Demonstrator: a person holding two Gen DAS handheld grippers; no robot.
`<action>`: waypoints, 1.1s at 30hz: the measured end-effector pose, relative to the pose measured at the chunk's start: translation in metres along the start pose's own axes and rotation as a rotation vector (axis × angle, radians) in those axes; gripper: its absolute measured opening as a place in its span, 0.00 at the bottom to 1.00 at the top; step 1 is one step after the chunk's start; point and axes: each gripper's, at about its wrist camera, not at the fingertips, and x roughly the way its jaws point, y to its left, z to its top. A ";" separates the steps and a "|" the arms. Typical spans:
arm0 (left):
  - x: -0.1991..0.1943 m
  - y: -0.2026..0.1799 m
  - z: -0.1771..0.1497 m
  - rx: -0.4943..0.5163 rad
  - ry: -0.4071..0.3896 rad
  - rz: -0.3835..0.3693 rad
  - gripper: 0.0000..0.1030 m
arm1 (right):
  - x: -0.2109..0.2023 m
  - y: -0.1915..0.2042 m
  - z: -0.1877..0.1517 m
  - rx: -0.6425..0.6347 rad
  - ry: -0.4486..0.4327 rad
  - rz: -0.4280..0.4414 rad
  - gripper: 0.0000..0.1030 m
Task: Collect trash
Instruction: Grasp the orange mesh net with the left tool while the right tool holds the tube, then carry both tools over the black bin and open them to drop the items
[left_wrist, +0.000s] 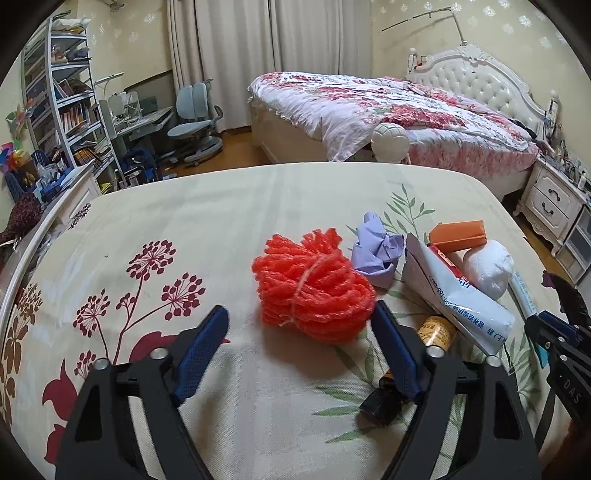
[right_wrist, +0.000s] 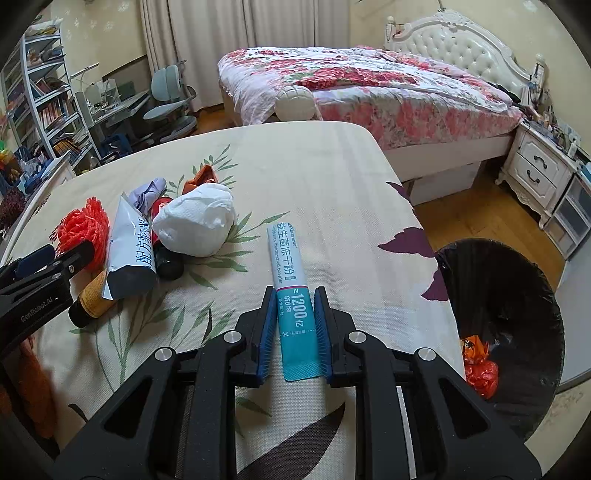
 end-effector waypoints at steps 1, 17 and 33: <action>0.002 0.000 -0.001 0.005 0.012 -0.007 0.56 | 0.000 0.000 0.000 0.000 0.000 0.000 0.20; -0.020 0.013 -0.020 -0.002 0.004 -0.040 0.32 | -0.011 0.003 -0.013 0.005 -0.007 0.017 0.18; -0.071 -0.005 -0.045 0.028 -0.048 -0.076 0.32 | -0.049 -0.003 -0.040 0.013 -0.046 0.021 0.17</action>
